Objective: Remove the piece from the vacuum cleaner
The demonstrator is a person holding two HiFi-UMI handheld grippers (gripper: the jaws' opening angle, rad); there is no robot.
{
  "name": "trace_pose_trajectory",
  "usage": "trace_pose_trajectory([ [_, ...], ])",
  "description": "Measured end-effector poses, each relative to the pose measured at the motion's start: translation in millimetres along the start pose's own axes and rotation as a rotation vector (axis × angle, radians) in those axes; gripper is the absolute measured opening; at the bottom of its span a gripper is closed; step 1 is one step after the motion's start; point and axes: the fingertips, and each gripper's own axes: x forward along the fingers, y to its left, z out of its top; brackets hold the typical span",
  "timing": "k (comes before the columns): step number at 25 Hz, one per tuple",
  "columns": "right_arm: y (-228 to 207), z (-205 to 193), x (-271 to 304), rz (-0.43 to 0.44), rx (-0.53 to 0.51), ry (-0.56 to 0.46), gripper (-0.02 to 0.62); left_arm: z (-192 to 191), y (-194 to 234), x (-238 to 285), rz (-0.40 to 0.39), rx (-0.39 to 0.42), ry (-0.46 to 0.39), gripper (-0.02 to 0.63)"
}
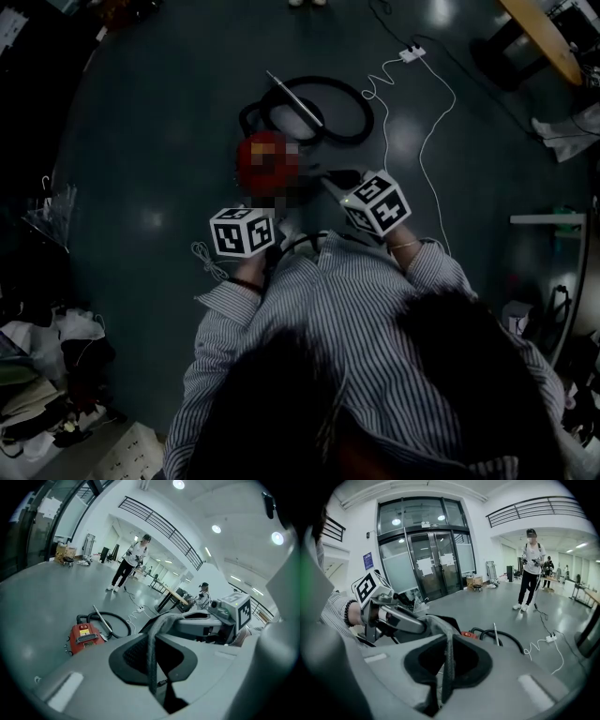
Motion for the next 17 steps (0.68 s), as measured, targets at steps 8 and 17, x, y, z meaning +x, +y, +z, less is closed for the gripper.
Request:
trace_pose_trajectory([
  [8,-2.9,3.0,-2.1,0.001,0.03,-0.013,0.018,-1.5,-3.6,1.9,-0.01,-0.005,0.005,0.025],
  [17,-2.3,-2.4,-0.5,0.011,0.043,-0.003,0.018,-3.5,-1.8,3.2,-0.026,-0.029,0.005,0.025],
])
